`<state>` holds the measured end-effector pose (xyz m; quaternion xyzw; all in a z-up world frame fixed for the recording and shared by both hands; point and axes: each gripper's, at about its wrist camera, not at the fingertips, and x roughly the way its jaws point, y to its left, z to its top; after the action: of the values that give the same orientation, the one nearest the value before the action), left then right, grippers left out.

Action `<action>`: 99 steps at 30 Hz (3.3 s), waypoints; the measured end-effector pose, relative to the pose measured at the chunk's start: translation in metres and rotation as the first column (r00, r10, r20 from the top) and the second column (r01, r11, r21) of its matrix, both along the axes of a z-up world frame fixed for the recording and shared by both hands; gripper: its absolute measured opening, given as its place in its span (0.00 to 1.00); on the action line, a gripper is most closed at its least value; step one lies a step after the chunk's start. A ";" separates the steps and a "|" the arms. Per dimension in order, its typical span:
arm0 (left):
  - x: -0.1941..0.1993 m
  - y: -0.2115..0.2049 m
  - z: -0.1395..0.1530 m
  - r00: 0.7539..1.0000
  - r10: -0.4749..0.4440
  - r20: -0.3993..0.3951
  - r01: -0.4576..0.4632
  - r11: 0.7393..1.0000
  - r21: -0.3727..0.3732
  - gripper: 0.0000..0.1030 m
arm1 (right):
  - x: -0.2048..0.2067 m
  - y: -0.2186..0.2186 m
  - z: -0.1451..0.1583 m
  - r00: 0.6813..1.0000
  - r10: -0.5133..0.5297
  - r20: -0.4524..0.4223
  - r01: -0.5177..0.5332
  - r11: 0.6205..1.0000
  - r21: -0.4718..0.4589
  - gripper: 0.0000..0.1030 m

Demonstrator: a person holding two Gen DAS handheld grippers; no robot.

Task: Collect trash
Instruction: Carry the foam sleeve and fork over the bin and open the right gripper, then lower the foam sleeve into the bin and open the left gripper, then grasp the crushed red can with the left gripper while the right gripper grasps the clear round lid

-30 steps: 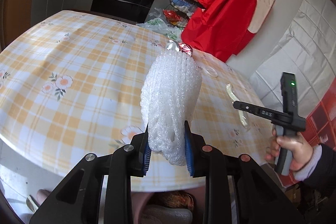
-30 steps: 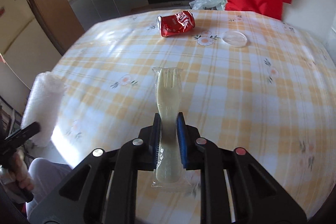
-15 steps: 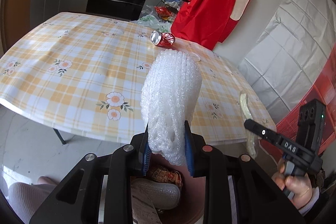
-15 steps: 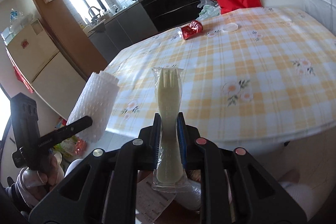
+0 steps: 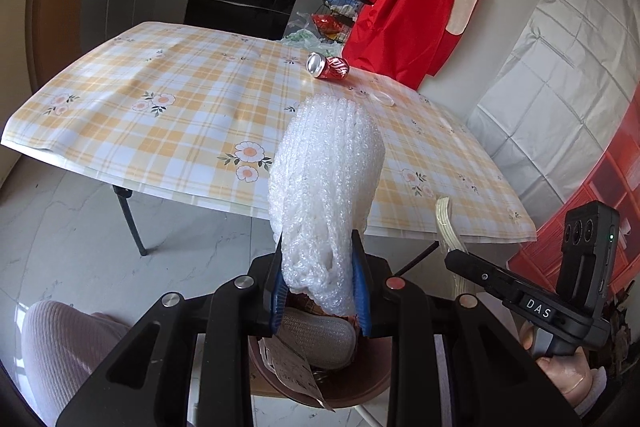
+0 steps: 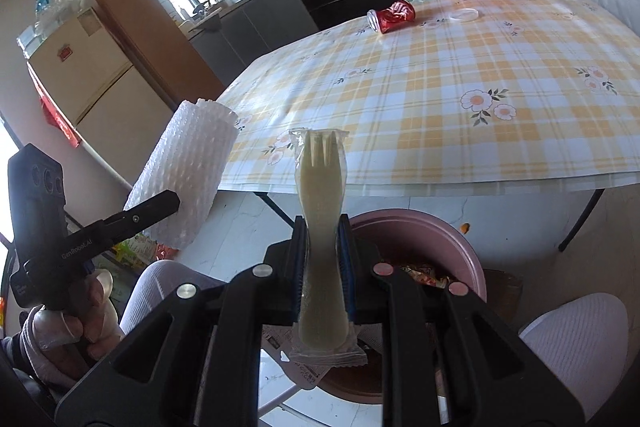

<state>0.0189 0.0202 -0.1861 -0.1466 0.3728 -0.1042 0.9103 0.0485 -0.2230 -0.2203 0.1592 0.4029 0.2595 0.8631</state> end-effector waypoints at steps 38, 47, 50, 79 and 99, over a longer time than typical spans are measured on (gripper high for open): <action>0.010 -0.028 -0.049 0.984 -0.085 -0.157 0.096 0.993 0.065 0.31 | 0.006 -0.046 -0.014 0.948 -0.311 0.070 0.315 0.947 -0.062 0.94; 0.037 -0.052 -0.068 0.966 -0.155 -0.207 0.177 0.980 0.089 0.33 | 0.009 -0.058 -0.020 0.942 -0.332 0.045 0.334 0.942 -0.035 0.94; 0.039 -0.062 -0.070 0.960 -0.183 -0.210 0.205 0.975 0.085 0.52 | 0.009 -0.061 -0.020 0.940 -0.337 0.049 0.339 0.940 -0.035 0.94; 0.037 -0.024 -0.080 0.979 0.010 -0.203 0.001 0.999 0.054 0.94 | 0.021 -0.037 -0.036 0.962 -0.274 0.017 0.274 0.954 -0.121 0.94; 0.175 0.000 -0.002 0.994 -0.037 0.098 0.011 0.967 0.256 0.94 | 0.200 -0.059 0.012 0.973 -0.166 0.159 0.206 0.937 -0.283 0.94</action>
<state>0.1937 0.0202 -0.1882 -0.0184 0.3379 -0.0741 0.9381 0.2486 -0.2815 -0.2084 0.0471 0.3623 0.1231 0.9227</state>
